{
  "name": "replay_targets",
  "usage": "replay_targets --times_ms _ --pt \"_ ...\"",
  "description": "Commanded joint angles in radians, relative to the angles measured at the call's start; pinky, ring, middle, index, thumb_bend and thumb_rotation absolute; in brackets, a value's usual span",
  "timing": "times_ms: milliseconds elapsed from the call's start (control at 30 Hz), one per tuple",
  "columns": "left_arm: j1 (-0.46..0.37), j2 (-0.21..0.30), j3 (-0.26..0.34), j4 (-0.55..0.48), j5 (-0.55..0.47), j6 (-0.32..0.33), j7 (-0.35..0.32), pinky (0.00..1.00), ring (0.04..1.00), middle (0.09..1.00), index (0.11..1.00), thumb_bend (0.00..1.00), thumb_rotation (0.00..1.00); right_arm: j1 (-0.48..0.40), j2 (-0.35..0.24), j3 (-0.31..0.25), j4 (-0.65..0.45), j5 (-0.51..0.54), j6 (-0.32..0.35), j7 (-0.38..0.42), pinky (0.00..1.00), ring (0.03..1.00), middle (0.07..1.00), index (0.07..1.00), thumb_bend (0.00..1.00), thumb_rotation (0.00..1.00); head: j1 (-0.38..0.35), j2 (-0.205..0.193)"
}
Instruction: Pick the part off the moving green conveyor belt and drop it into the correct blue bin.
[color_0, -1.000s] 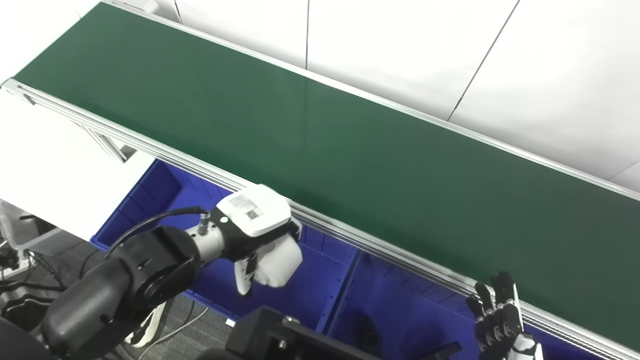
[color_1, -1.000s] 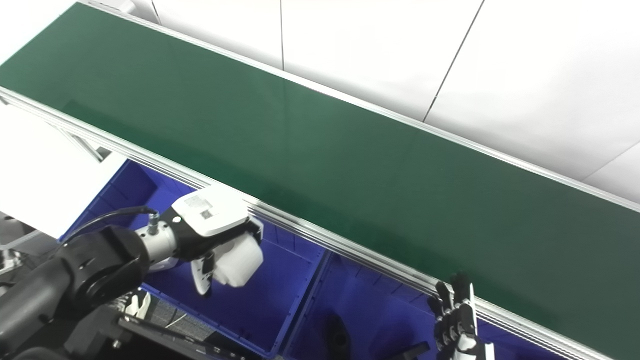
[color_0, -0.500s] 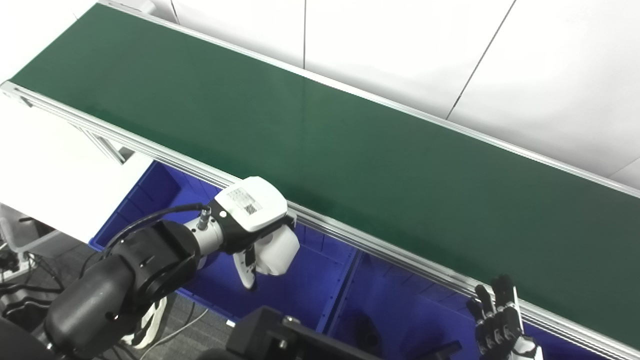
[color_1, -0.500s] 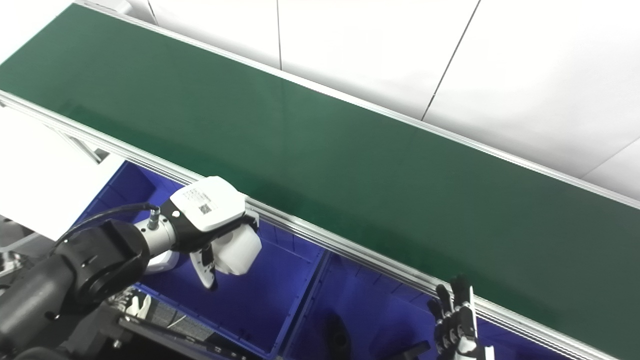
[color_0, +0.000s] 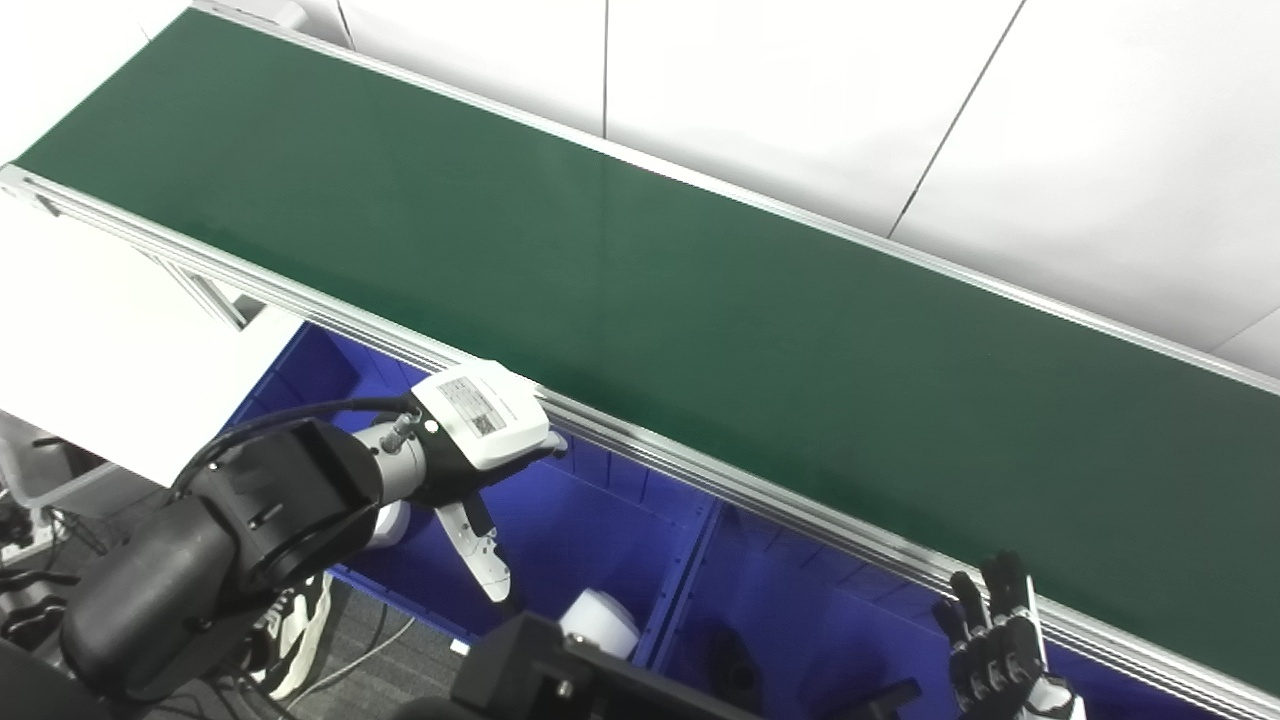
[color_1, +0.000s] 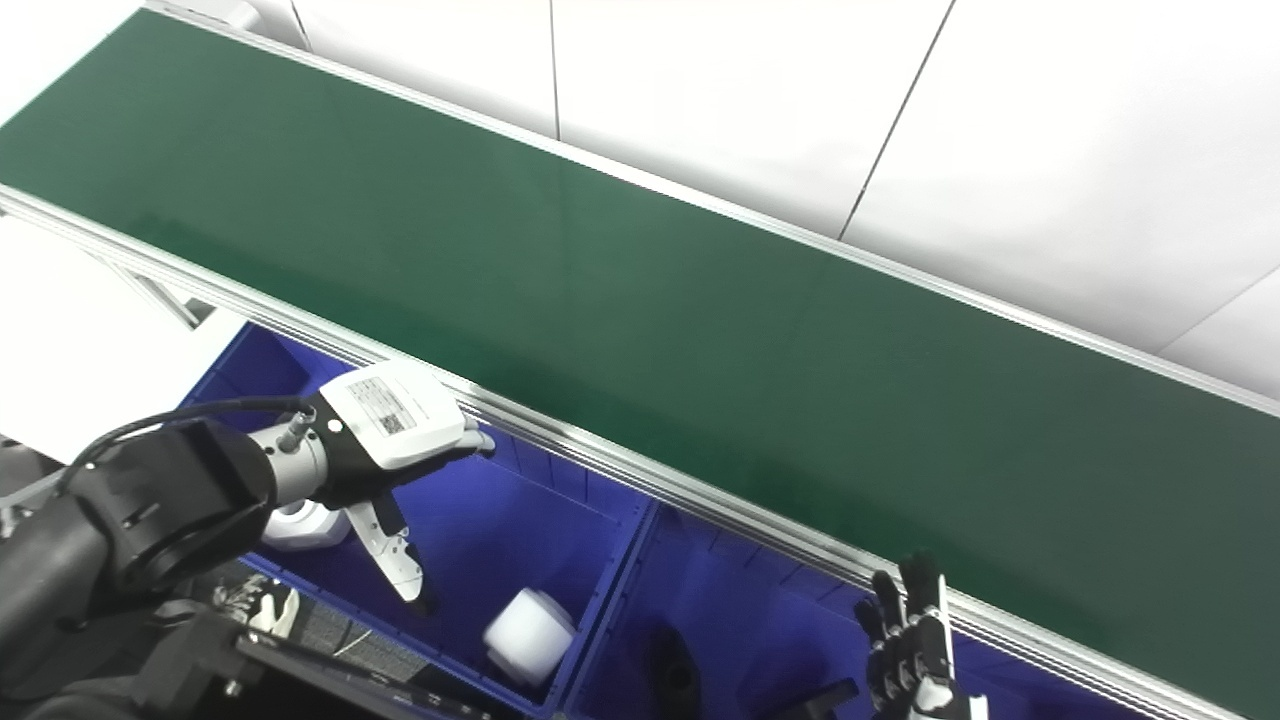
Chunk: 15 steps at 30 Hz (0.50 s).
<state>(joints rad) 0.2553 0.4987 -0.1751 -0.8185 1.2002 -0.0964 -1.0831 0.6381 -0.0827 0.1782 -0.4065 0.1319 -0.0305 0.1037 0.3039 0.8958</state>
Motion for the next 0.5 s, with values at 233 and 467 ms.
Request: replay_targets --times_ms 233,467 --pt "0.087 -0.303 0.299 -0.076 -1.028 0.406 0.219 0.64 0.733 0.769 0.769 0.8 0.79 0.015 0.049 0.06 -0.055 -0.098 0.013 -0.021 0.89 0.949 1.0 1.0 0.84 0.95 -0.321 0.03" --pt "0.25 -0.71 0.455 0.036 -1.372 0.382 0.468 0.98 0.975 0.971 0.963 0.75 0.81 0.013 0.152 0.176 -0.005 -0.262 0.003 -0.077 0.88 0.948 1.0 1.0 0.84 0.97 -0.668 -0.018"
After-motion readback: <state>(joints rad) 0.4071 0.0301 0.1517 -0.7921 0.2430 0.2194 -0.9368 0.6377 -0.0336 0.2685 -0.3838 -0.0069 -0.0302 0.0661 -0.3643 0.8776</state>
